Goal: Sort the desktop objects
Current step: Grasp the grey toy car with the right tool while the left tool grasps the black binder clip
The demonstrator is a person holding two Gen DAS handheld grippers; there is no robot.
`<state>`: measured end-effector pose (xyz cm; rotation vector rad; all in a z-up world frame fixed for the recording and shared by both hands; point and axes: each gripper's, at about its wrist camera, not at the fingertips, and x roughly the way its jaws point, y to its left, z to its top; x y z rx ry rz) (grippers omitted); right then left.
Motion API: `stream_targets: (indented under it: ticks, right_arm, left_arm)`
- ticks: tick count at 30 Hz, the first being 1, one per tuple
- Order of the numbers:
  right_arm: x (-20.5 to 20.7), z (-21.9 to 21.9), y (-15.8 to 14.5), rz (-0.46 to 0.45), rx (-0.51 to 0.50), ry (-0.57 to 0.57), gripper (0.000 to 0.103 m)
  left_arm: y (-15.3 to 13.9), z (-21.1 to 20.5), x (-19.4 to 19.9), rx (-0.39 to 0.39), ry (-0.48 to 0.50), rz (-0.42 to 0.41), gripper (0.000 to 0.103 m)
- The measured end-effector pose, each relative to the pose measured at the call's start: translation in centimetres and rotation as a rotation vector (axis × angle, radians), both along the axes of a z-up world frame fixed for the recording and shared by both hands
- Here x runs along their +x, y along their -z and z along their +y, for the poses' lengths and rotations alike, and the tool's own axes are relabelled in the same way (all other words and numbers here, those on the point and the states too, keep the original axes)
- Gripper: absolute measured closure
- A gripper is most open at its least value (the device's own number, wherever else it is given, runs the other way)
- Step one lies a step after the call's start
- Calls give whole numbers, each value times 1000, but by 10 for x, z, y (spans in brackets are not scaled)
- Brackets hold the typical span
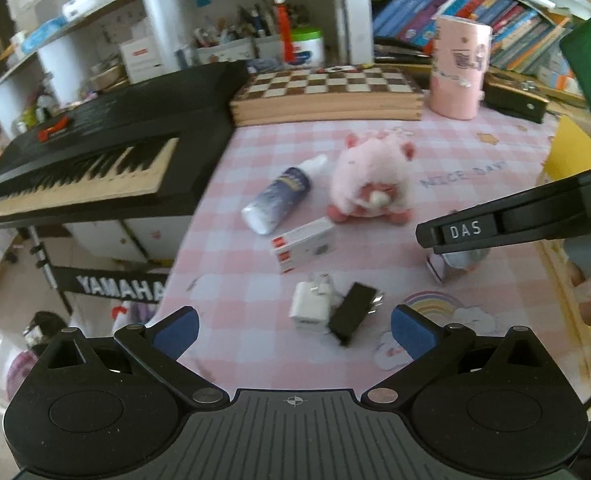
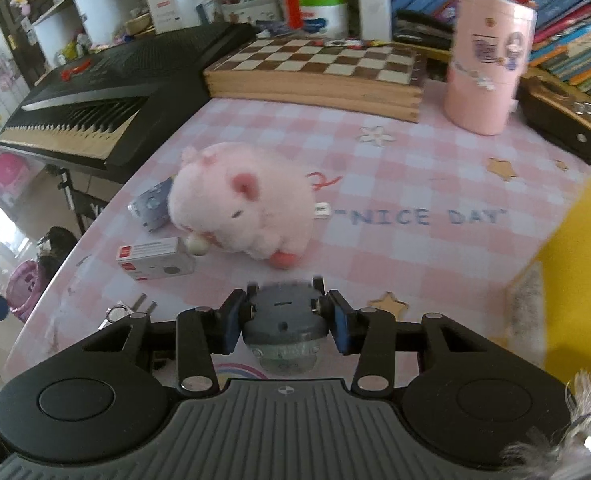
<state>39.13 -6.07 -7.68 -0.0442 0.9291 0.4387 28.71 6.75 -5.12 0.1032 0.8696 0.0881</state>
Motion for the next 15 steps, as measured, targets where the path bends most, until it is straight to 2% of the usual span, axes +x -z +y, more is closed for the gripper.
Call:
stream_targets:
  ticks: [3,5,12,15]
  right_arm:
    - [-5,-13,-6,0,-2,27,62]
    - [-11,-19,-11,-16,-6,30,62]
    - [-21,-26,-17,-63,-33,18,62]
    - [-22,-28,-16,-59,-38,19,62]
  left_arm:
    - [1,-7,5,0,22,-17,6]
    - [4,-12,10,6,33,-10,16]
    - [18,-21,28,11,62,24,29]
    - [22,-22,33,4,81,39,37]
